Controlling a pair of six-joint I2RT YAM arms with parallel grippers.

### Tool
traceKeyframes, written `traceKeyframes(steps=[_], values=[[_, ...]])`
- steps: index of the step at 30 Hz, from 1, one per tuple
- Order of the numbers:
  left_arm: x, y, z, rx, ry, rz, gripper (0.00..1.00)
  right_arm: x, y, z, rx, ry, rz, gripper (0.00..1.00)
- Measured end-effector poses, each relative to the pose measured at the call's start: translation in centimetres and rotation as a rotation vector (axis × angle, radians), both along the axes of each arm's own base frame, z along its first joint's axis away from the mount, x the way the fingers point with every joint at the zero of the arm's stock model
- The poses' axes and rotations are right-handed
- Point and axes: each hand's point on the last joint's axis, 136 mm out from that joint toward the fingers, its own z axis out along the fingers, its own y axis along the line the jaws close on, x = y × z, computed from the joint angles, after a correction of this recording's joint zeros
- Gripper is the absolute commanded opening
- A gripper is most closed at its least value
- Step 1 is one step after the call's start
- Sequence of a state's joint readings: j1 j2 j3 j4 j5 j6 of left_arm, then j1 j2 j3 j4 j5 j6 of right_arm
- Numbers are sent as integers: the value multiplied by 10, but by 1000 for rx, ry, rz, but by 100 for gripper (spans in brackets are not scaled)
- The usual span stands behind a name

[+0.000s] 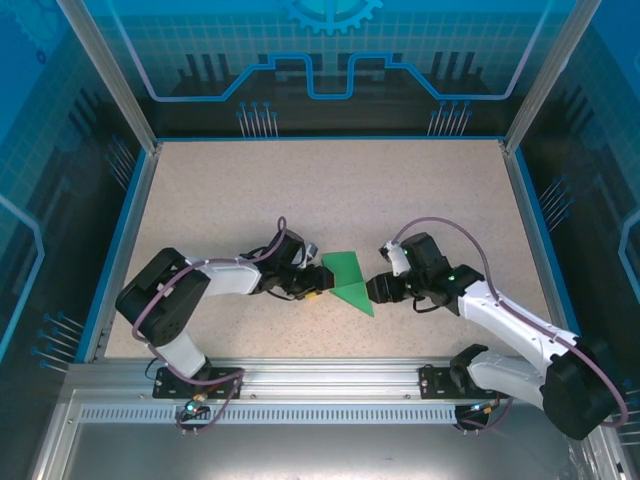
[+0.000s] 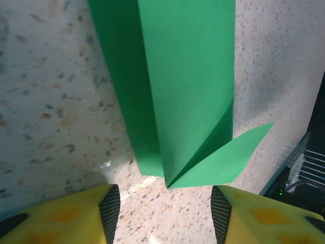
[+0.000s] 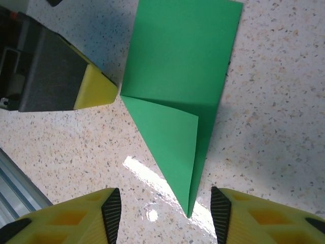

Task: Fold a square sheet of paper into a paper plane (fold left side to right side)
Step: Fourth fold the wing at the center of the table.

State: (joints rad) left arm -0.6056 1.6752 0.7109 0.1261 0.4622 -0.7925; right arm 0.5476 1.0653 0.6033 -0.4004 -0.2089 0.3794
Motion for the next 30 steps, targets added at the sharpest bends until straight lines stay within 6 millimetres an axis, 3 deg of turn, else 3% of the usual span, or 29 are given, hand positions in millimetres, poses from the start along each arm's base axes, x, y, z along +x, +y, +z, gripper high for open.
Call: traceKeyframes(steps=[11,21,30], values=[[9,-14,12,-43,-23,-5,27,-11,11,-8,-65,-58,85,58],[10,-16,15,-54,-11,9,23,-19,31,-28,-237,-171,207,56],[15,-23,26,-83,-8,15,22,-4,42,-52,-396,-186,242,54]])
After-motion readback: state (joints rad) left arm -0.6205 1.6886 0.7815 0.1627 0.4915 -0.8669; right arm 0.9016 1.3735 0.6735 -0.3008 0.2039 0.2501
